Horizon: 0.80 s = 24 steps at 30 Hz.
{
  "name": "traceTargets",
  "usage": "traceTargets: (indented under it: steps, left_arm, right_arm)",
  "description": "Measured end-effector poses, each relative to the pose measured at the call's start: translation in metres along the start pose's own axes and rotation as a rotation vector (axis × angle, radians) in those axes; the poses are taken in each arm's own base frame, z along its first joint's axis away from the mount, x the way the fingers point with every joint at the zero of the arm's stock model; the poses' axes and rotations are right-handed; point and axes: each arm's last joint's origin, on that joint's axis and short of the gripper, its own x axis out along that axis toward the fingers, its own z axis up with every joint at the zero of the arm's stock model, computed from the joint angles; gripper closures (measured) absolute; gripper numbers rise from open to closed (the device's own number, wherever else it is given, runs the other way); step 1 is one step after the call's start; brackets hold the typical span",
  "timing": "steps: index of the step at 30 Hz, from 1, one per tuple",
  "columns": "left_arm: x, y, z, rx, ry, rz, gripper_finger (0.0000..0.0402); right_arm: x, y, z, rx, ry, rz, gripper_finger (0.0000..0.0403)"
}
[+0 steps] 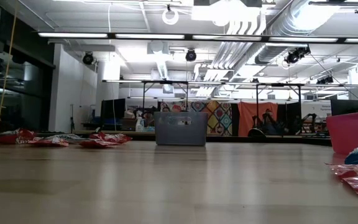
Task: Sort candy
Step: Put the yellow candy pack into the gray bin
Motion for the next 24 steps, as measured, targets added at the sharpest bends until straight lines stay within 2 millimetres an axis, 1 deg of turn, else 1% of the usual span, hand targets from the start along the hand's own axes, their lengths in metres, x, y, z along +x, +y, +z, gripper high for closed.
traceTargets:
  steps: [4,9,12,14,17,19,22,24]
  left_arm:
    - [0.0,0.003,0.002,-0.012,0.014,0.01,0.0363]
    - [-0.001,0.005,0.002,-0.016,0.07,-0.007,0.0298]
    - [-0.007,0.006,0.002,-0.025,0.084,-0.042,0.0257]
    - [-0.016,0.006,0.005,-0.021,0.063,-0.074,0.0234]
    - [-0.036,0.007,0.017,-0.003,-0.028,-0.124,0.0209]
    - [-0.05,0.011,0.029,-0.011,-0.138,-0.116,0.02]
    - [-0.071,0.02,0.053,-0.028,-0.354,-0.093,0.0195]
    - [-0.081,0.028,0.069,-0.031,-0.477,-0.055,0.0194]
  right_arm:
    - [0.0,0.0,0.0,0.032,-0.004,-0.004,0.0126]
    - [0.0,0.0,0.0,0.049,-0.005,-0.005,0.0126]
    - [0.0,0.0,0.0,0.048,-0.005,-0.005,0.0126]
    - [0.0,0.0,0.0,0.055,-0.004,-0.005,0.0126]
    - [0.002,0.0,0.0,0.093,-0.002,-0.008,0.0126]
    - [0.007,0.002,-0.001,0.13,0.006,-0.016,0.0126]
    - [0.025,0.006,-0.014,0.195,0.098,-0.02,0.0126]
    - [0.045,0.01,-0.032,0.243,0.216,-0.032,0.0126]
